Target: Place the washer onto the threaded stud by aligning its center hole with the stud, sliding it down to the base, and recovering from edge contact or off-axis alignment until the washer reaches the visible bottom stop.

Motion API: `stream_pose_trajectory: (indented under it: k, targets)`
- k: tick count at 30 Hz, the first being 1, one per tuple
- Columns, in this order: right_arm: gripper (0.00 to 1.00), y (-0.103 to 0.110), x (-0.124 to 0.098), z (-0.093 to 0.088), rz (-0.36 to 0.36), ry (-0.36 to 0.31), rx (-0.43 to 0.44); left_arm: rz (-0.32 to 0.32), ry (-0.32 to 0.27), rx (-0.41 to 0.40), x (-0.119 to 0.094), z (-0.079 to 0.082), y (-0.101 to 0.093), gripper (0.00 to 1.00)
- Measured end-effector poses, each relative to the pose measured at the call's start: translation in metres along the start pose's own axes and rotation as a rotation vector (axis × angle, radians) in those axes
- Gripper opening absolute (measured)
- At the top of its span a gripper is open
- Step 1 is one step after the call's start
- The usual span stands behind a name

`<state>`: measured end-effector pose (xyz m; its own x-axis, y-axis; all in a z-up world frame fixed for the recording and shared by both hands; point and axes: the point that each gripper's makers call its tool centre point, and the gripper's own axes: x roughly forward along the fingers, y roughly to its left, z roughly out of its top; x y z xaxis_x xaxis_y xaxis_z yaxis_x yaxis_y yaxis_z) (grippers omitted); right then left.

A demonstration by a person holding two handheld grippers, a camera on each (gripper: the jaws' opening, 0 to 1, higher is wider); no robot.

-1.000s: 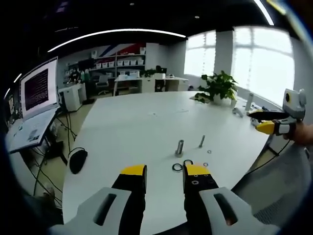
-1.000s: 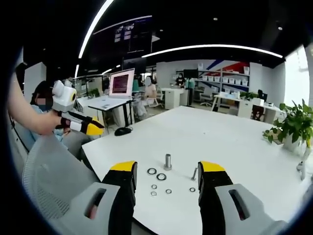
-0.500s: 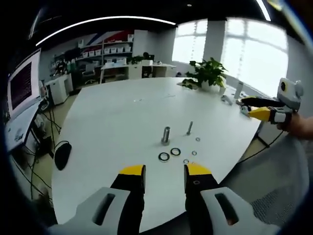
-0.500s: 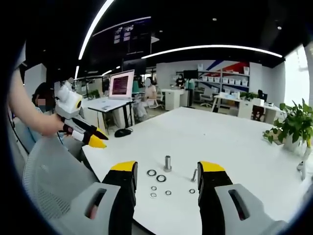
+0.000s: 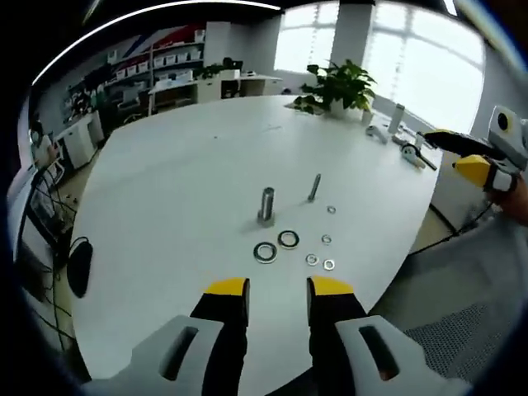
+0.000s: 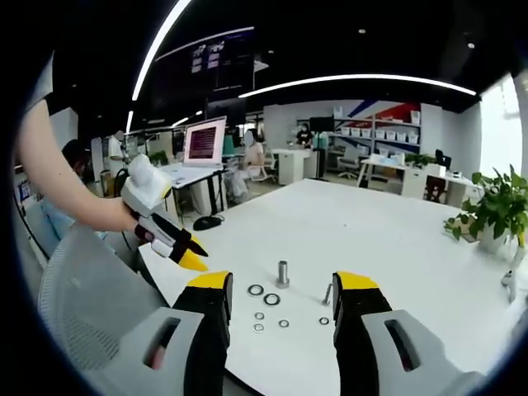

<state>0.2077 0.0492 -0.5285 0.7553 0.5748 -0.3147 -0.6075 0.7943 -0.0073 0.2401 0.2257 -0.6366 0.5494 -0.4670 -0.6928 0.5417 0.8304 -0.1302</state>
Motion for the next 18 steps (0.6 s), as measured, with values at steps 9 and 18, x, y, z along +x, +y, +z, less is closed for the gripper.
stream_pose_trajectory:
  k: [9, 18]
  targets:
    - [0.51, -0.003, -0.002, 0.000, -0.009, -0.005, 0.008, -0.007, 0.082, 0.000, 0.034, 0.003, 0.006, 0.31]
    - [0.51, -0.003, -0.001, -0.001, -0.007, 0.004, 0.002, -0.018, 0.180, 0.038, 0.057, -0.002, 0.005, 0.31]
